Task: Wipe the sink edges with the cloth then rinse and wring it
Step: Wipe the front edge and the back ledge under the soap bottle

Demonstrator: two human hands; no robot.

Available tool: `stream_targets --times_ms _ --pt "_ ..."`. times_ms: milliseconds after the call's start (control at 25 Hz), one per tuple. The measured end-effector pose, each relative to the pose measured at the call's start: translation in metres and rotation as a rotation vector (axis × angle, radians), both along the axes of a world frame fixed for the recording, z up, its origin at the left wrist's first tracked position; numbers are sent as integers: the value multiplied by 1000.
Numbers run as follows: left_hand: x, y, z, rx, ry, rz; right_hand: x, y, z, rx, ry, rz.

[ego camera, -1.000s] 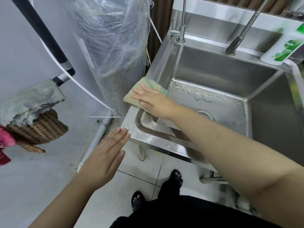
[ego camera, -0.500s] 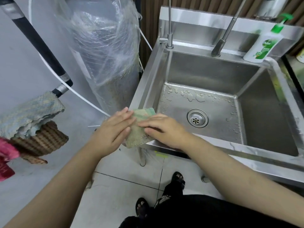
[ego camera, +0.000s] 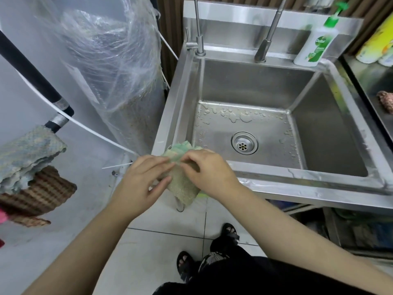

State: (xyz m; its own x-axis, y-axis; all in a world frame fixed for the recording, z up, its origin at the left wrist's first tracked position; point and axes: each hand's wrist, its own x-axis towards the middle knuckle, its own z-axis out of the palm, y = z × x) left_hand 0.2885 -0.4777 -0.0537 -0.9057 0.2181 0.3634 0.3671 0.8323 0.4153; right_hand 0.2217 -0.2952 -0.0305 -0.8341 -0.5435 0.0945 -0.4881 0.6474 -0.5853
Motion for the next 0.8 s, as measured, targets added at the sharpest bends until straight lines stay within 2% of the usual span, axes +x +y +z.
stream_targets --times_ms 160,400,480,560,600,720,800 --pt "-3 0 -8 27 -47 48 18 -3 -18 -2 105 8" --pt "6 56 -3 64 -30 100 1 59 -7 45 -120 126" --pt "10 55 -2 90 -63 96 3 59 -2 105 -77 120" --pt "13 38 -1 110 -79 95 20 45 -4 168 158 7" --pt "13 29 -2 108 -69 110 31 35 -8 228 215 -80" --pt "0 10 -8 24 -59 155 50 -10 -18 397 219 -384" --pt "-13 7 -12 -16 -99 126 52 -29 -21 428 192 -404"
